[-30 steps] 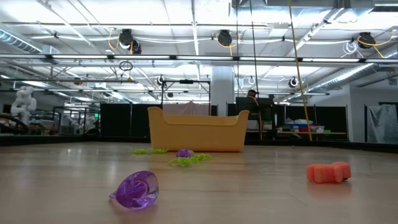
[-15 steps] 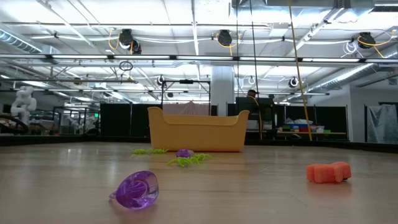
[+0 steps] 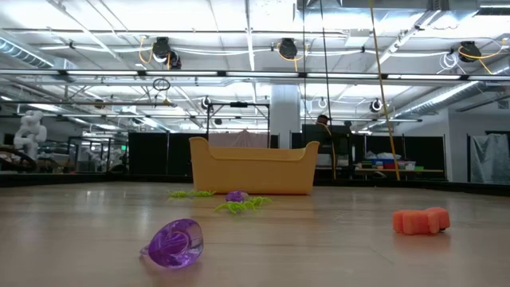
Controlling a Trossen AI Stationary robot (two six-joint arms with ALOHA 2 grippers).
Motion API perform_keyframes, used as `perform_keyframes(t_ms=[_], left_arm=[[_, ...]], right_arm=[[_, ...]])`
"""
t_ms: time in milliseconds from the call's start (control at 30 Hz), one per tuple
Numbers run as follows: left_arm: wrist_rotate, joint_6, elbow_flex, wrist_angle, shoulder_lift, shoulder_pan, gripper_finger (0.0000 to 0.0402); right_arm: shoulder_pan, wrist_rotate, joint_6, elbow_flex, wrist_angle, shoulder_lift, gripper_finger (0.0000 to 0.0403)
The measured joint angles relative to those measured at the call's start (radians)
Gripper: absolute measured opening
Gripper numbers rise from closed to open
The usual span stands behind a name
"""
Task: Sort Halloween decoration
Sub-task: Put the orange skeleton toy into the orange bin
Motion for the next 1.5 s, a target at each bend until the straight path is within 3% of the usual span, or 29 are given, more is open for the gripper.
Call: perform_keyframes(t_ms=[467,733,933,1167,1333,1500], left_arm=[[-0.011,0.027,0.0,0.063,0.0,0.015,0.0187],[-0.048,0.019,0.0,0.14,0.008,0.021,0.0187],[-0.1,-0.154,0.0,0.232,0.008,0.055,0.0187],[0.043,-0.432,0.0,0.232,0.008,0.129,0.0187],[0.103,-0.461,0.0,0.239,0.008,0.145,0.0187],[0.127,-0.474,0.0,0.168,0.008,0.143,0.0187]], right_arm=[[0.0,-0.001,0.033,0.0,0.006,0.0,0.0017],[0.0,-0.001,0.204,0.002,0.016,0.004,0.0017],[0.0,-0.001,0.338,0.066,0.016,0.076,0.0011],[-0.008,0.029,0.437,0.196,-0.089,0.225,0.001],[-0.029,0.034,0.58,0.29,-0.286,0.322,0.001],[-0.04,0.016,0.62,0.327,-0.326,0.378,0.0009]])
